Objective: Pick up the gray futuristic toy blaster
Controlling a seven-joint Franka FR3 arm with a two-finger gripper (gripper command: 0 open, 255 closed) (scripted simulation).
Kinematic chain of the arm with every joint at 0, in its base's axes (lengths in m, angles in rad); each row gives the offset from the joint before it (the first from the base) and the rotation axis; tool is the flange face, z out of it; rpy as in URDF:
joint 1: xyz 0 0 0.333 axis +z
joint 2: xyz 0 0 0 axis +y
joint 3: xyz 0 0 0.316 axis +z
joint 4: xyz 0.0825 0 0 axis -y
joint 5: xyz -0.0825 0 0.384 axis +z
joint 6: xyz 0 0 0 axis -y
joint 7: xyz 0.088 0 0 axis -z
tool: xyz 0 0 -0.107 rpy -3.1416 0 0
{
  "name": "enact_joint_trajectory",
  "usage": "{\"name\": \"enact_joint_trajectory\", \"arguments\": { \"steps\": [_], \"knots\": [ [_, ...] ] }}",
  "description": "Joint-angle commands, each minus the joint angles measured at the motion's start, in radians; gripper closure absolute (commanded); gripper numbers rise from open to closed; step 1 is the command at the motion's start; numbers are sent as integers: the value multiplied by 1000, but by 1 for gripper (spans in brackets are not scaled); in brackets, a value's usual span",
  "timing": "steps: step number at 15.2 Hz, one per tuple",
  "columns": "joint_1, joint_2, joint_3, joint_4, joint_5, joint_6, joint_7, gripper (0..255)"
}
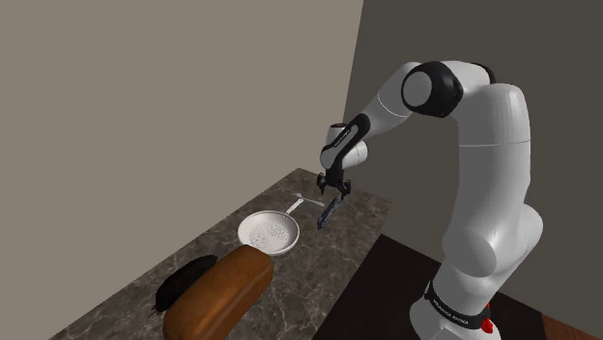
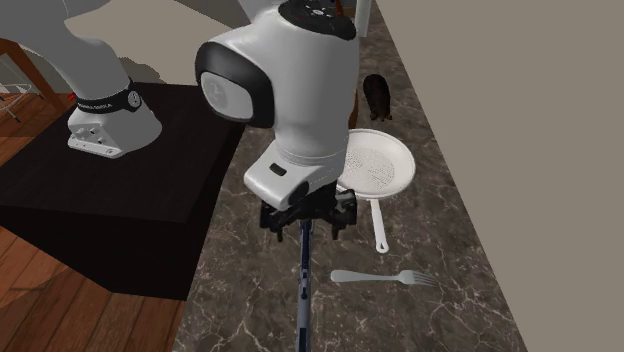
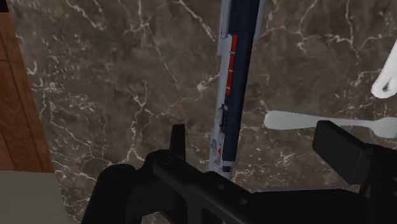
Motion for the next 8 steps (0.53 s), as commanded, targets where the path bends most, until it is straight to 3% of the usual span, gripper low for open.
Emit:
{"name": "enact_joint_trajectory", "arguments": {
  "steps": [1,8],
  "knots": [
    [-17,63,-17,38,18,27,30,0],
    [-20,149,-15,56,19,94,35,0]
  ]
}}
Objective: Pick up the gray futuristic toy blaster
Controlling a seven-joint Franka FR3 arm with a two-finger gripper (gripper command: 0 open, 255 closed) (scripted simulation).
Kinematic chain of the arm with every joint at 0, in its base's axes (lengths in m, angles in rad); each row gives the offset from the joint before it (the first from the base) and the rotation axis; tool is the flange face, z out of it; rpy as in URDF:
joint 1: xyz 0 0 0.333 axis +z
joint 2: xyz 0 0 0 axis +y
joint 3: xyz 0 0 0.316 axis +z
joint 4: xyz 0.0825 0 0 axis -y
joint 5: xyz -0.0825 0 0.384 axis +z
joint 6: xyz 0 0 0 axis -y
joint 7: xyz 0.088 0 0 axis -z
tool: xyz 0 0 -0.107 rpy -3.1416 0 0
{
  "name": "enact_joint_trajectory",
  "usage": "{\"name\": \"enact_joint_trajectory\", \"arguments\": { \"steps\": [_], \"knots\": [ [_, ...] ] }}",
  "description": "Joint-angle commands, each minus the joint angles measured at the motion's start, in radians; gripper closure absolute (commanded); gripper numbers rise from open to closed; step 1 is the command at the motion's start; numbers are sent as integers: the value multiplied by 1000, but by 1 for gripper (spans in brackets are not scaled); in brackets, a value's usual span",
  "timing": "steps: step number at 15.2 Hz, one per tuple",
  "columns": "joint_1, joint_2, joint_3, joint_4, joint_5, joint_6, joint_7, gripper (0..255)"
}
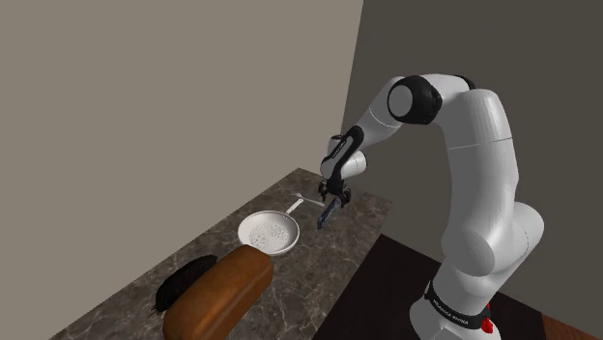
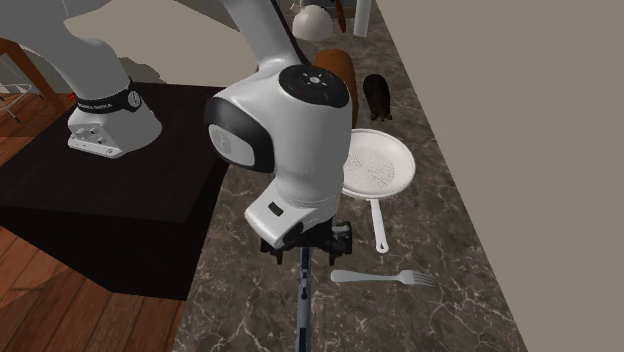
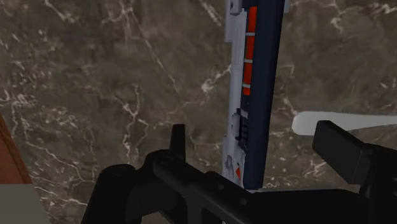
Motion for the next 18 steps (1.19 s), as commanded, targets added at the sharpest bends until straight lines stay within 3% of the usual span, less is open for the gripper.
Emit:
{"name": "enact_joint_trajectory", "arguments": {
  "steps": [1,3,4,13,18],
  "knots": [
    [-1,18,0,3,0,16,0,0],
    [-1,18,0,3,0,16,0,0],
    [-1,18,0,2,0,16,1,255],
    [-1,18,0,3,0,16,0,255],
    [0,-44,-1,-12,-1,-31,-4,255]
  ]
}}
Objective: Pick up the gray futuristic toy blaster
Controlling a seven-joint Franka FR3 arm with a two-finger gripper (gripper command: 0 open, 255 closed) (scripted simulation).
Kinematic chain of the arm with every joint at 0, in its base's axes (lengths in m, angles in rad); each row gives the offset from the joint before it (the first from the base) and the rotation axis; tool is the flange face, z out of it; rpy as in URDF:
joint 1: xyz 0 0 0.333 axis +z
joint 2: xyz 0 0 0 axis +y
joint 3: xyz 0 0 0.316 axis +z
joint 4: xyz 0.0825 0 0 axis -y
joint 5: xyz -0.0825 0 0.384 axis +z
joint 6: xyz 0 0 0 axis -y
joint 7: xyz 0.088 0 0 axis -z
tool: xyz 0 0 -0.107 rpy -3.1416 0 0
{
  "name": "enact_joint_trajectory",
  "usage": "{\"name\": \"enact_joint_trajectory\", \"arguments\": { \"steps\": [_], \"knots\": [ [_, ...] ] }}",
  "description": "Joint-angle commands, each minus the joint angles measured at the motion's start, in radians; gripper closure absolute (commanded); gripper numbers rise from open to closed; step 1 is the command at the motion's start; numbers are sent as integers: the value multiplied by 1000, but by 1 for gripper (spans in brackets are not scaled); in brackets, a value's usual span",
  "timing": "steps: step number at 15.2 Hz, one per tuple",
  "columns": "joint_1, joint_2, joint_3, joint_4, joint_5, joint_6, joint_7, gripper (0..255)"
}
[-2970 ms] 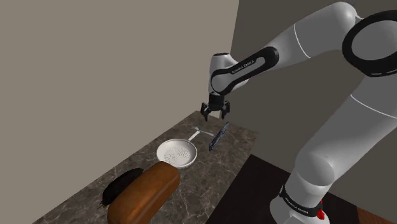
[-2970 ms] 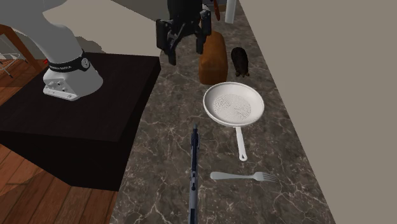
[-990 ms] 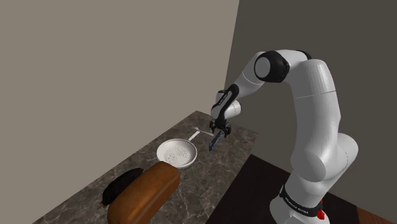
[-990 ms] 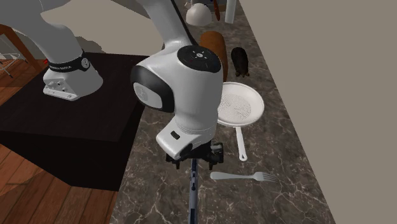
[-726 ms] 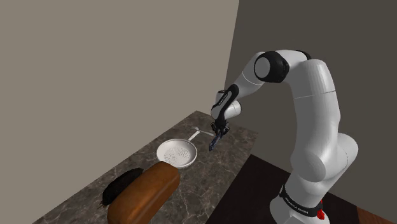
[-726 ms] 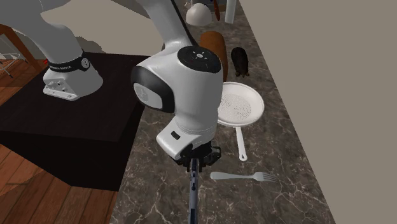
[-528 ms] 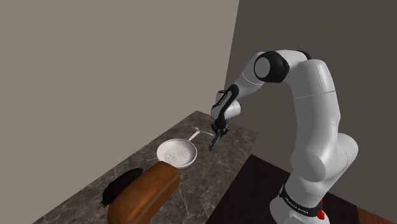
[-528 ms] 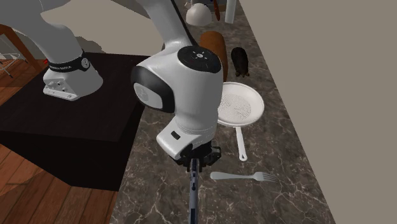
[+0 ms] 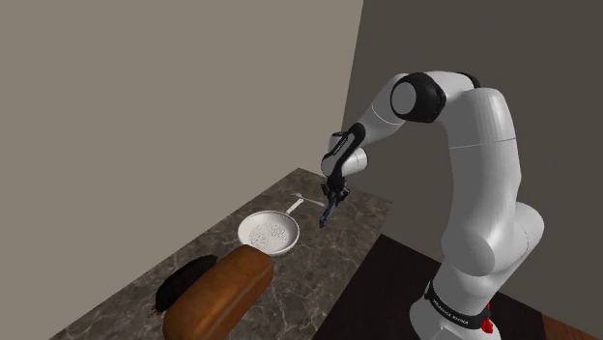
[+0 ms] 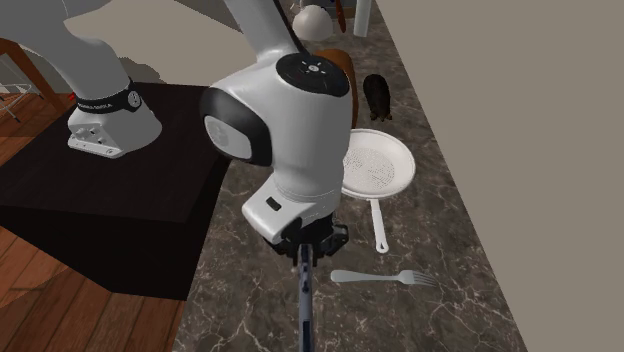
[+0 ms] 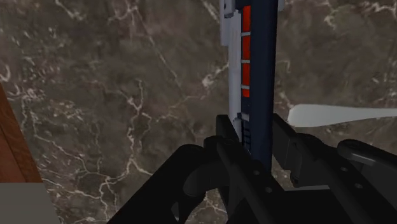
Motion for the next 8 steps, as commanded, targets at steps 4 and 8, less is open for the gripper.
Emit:
{"name": "enact_joint_trajectory", "arguments": {
  "steps": [4,8],
  "knots": [
    [3,-62,-1,-11,-1,-50,-3,255],
    [4,-107,-2,-16,-2,-91,-6,255]
  ]
}}
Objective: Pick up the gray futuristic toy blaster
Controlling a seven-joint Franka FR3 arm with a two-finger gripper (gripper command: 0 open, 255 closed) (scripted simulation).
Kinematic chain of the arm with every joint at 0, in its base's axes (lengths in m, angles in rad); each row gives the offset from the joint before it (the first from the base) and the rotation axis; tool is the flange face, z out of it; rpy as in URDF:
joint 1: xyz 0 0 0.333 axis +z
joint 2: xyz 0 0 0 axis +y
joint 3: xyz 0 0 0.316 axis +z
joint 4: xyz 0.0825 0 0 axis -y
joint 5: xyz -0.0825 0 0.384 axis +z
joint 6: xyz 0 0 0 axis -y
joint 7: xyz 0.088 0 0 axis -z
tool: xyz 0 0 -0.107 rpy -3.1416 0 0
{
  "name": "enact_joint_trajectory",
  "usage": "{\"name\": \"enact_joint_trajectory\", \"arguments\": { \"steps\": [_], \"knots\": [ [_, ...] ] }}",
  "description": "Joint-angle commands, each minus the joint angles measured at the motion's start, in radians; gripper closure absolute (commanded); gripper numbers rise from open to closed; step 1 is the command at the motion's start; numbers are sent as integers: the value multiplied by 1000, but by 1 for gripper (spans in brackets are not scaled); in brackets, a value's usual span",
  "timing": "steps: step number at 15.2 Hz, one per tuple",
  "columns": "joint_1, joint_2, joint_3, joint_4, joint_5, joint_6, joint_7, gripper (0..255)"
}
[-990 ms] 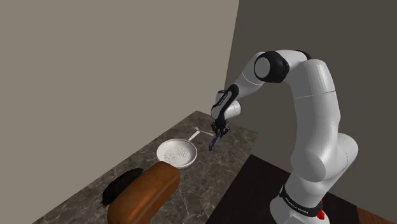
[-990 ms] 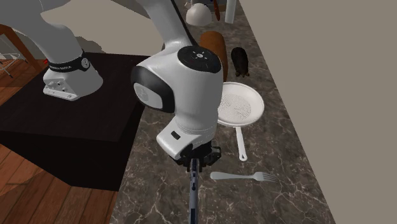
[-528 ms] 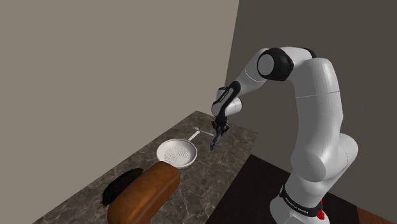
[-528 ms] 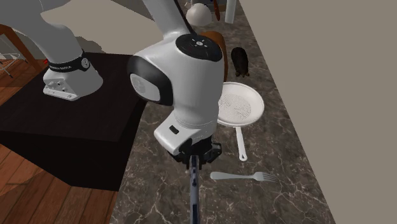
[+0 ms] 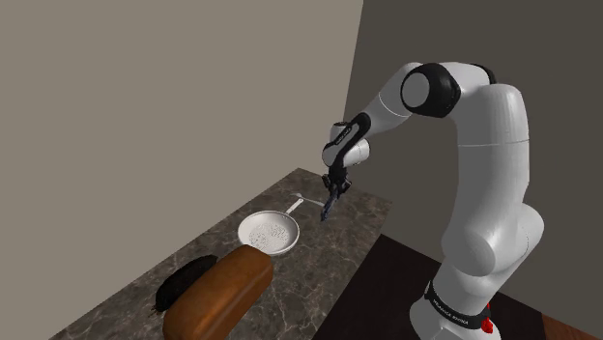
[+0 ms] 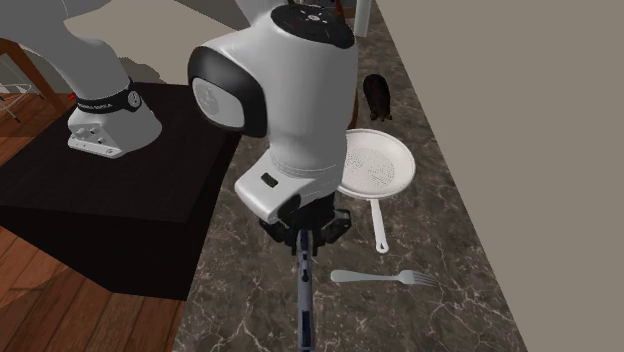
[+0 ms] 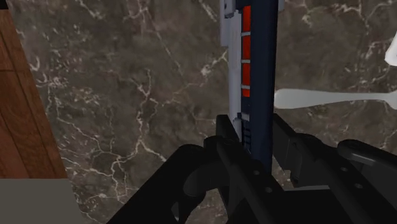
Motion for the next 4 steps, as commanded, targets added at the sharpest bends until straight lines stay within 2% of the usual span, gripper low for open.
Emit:
{"name": "enact_joint_trajectory", "arguments": {
  "steps": [1,4],
  "knots": [
    [0,-22,-1,1,0,-23,-2,255],
    [1,-35,-1,0,0,-35,-3,255]
  ]
}}
